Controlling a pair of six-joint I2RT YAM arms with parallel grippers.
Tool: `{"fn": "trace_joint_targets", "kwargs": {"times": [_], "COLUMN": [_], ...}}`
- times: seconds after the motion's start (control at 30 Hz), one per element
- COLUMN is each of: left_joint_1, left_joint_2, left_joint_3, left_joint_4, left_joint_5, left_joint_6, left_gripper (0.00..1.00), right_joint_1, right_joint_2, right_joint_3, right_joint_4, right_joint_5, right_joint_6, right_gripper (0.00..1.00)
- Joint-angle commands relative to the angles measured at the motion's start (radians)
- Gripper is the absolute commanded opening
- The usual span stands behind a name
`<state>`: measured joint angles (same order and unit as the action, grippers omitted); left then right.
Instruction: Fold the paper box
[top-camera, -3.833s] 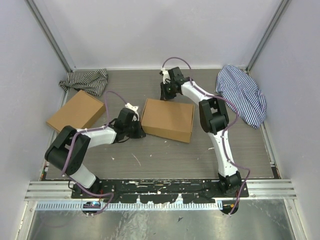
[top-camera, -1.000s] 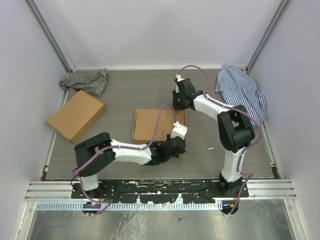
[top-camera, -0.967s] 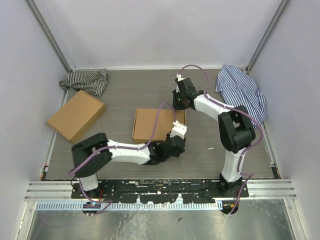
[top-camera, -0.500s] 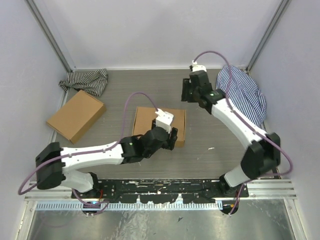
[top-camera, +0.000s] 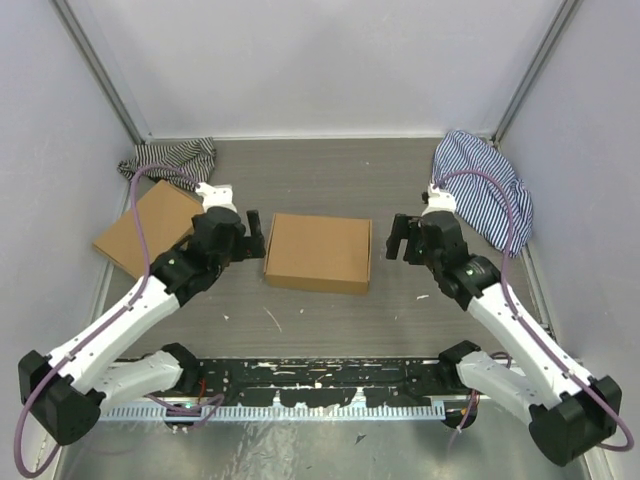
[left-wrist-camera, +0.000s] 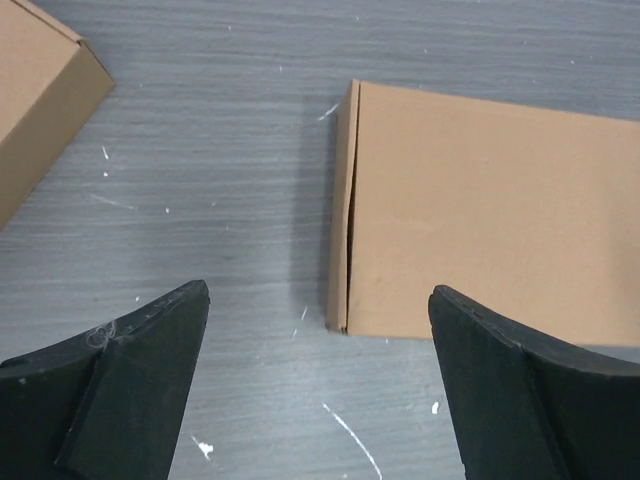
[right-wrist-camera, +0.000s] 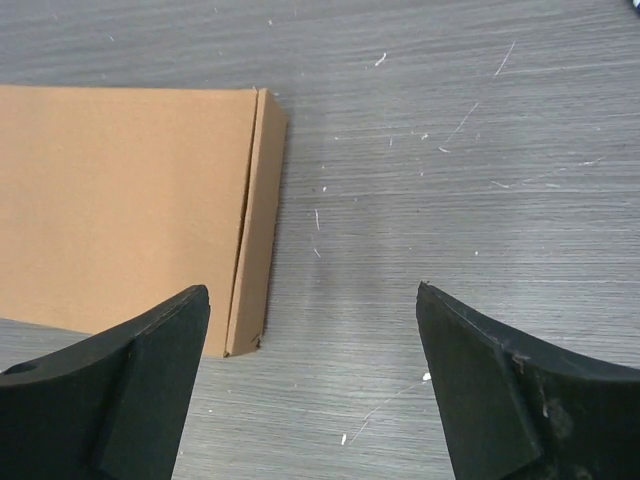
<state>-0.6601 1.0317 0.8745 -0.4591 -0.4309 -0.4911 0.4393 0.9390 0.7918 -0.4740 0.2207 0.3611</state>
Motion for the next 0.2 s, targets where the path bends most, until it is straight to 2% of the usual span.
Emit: {"fn": "trace_joint_targets", "kwargs": {"times": [0.0, 0.17], "left_joint_1": [0.005, 0.005], "left_joint_2": [-0.046, -0.051], "left_joint_3": [0.039, 0.085], "left_joint_4": [-0.153, -0.266], "left_joint_5": [0.075, 0.136], "left_joint_6": [0.015, 0.041], "left_gripper": [1.0, 0.98], "right_joint_1": [0.001, 0.001], "right_joint_2": [-0.078, -0.063], "right_joint_3": [-0.004, -0.004], "right_joint_4": [0.055, 0.043], "right_joint_5": [0.021, 0.083], "right_joint_6": [0.038, 0.059], "right_gripper": [0.89, 0.88]}}
